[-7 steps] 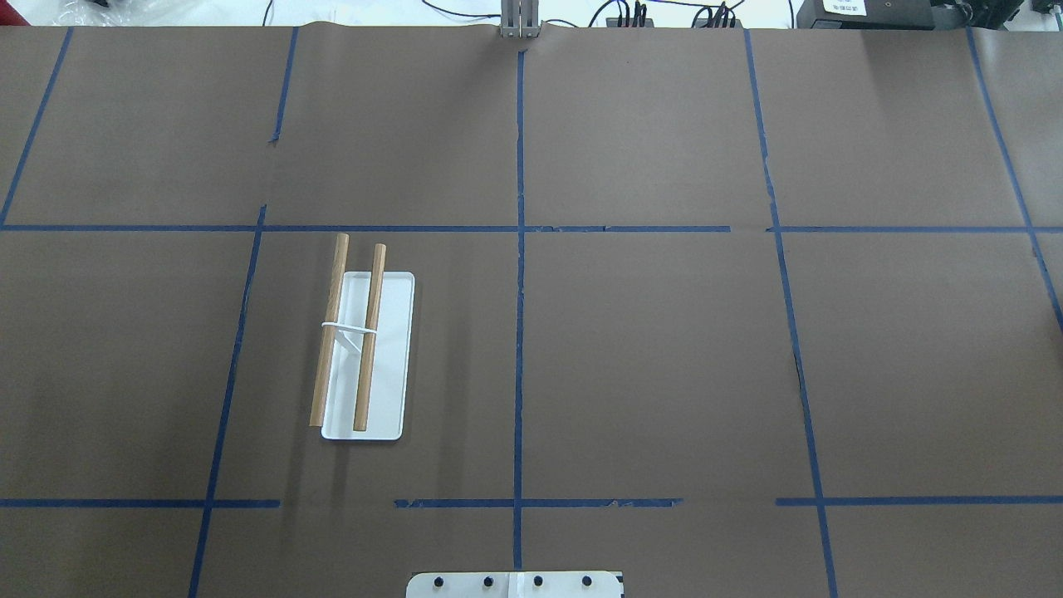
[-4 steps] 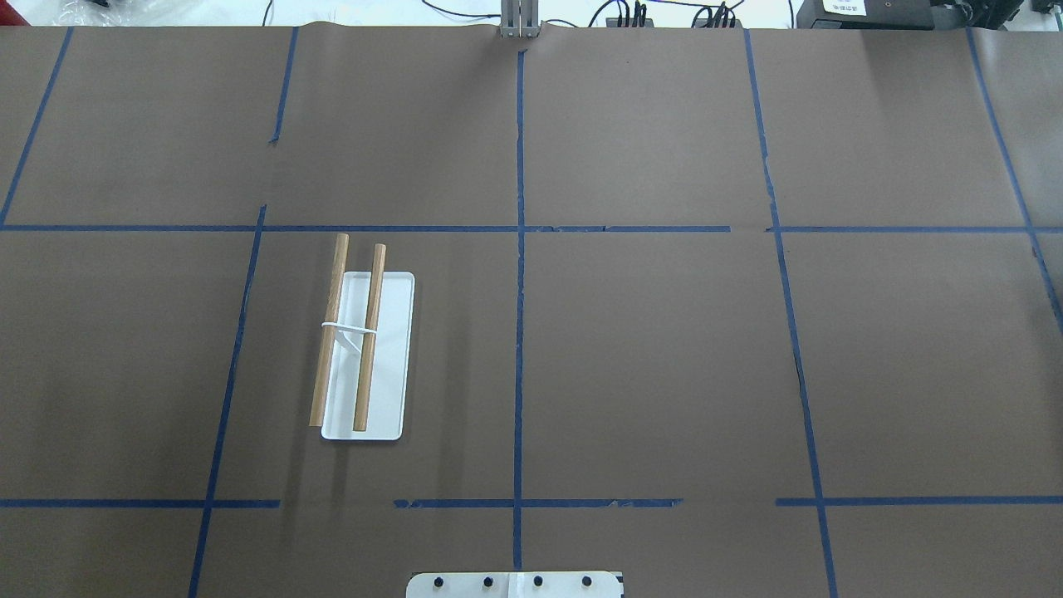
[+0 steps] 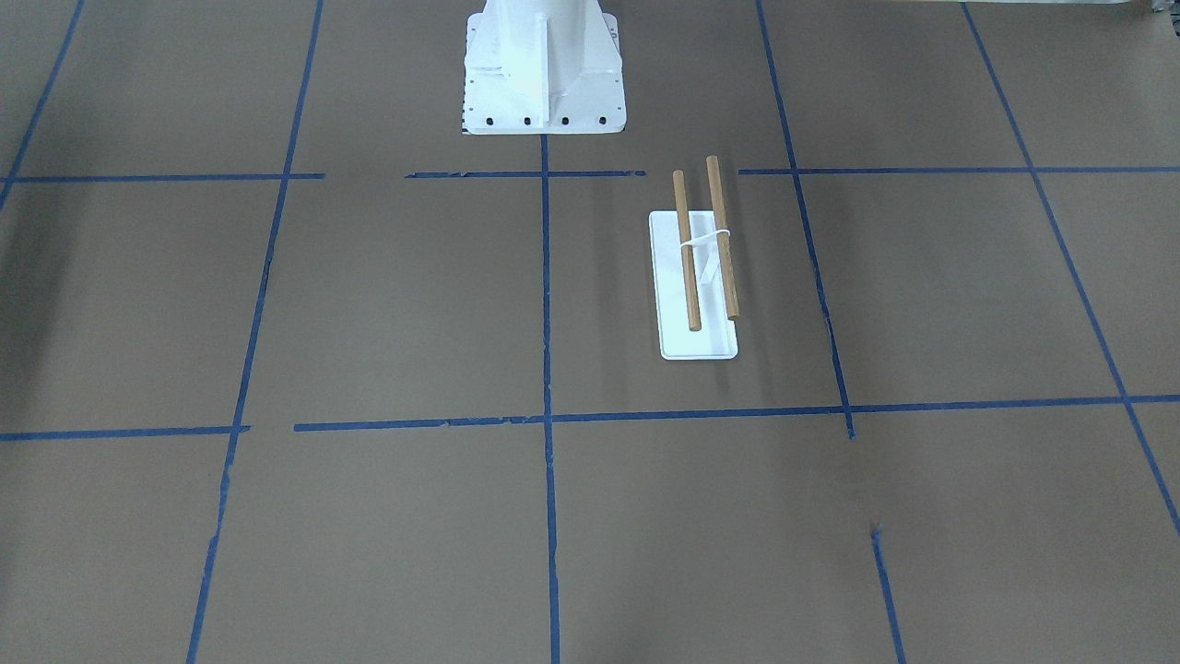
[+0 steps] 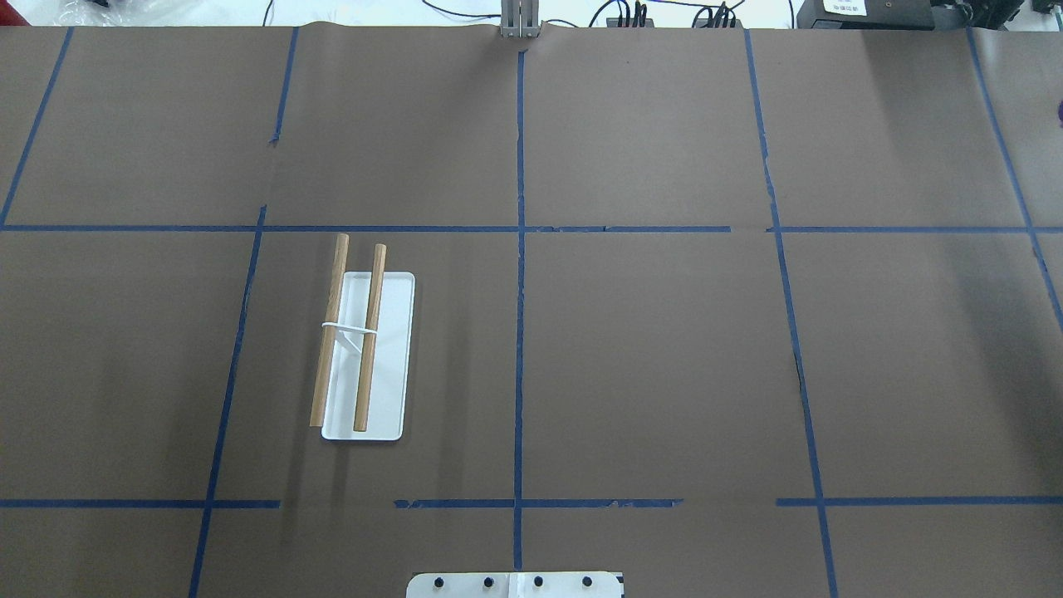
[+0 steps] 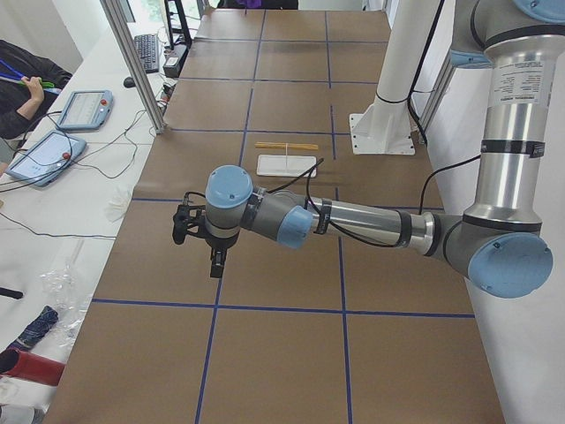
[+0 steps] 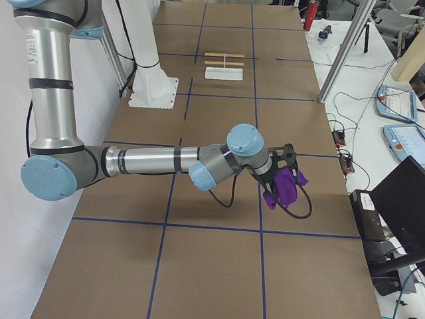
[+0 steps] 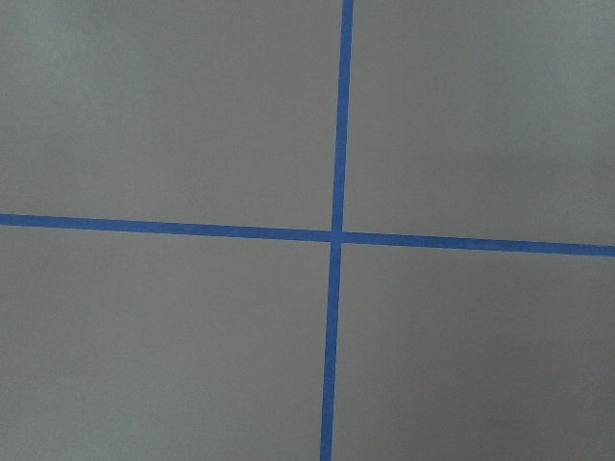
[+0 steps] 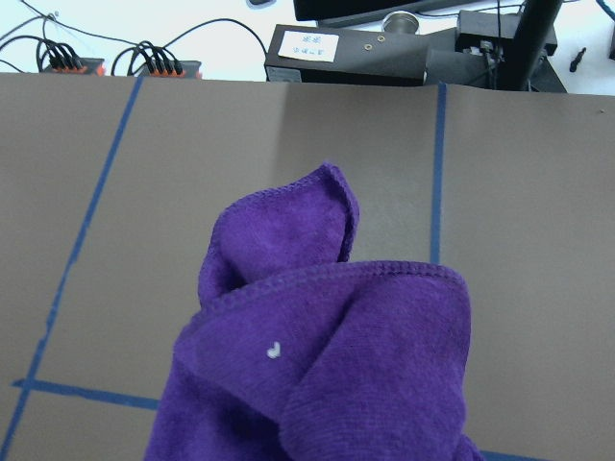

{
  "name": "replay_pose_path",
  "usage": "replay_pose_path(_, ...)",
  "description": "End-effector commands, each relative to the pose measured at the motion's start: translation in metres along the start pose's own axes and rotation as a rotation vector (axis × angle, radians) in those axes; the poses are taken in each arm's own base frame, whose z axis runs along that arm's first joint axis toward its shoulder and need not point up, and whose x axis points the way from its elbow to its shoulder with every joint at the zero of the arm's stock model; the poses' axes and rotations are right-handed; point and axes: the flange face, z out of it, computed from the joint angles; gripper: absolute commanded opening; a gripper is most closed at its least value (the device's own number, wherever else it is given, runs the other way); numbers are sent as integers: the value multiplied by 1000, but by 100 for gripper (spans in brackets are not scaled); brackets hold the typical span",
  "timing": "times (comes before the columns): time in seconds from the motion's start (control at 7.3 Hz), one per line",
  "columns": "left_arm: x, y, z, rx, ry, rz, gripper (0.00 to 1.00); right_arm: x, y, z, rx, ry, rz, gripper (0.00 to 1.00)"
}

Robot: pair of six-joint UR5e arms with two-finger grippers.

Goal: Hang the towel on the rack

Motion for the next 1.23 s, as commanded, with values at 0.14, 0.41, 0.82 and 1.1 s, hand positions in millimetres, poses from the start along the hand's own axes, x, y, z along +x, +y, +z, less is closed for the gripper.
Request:
replay_pose_path(0.14, 82, 9, 37, 96, 156, 189, 100, -154, -38, 51, -52, -137, -18, 0)
replay_pose_path(0.41, 109, -18, 40, 149, 221, 180, 100, -241, -18, 69, -75, -191, -43, 0)
replay_pose_path(0.82, 272, -27, 99, 140, 288, 279, 100, -346, -10, 86, -43, -242, -86, 0)
replay_pose_path(1.1, 331, -28, 116, 126, 334, 347, 100, -409, 22, 98, -13, -266, -123, 0)
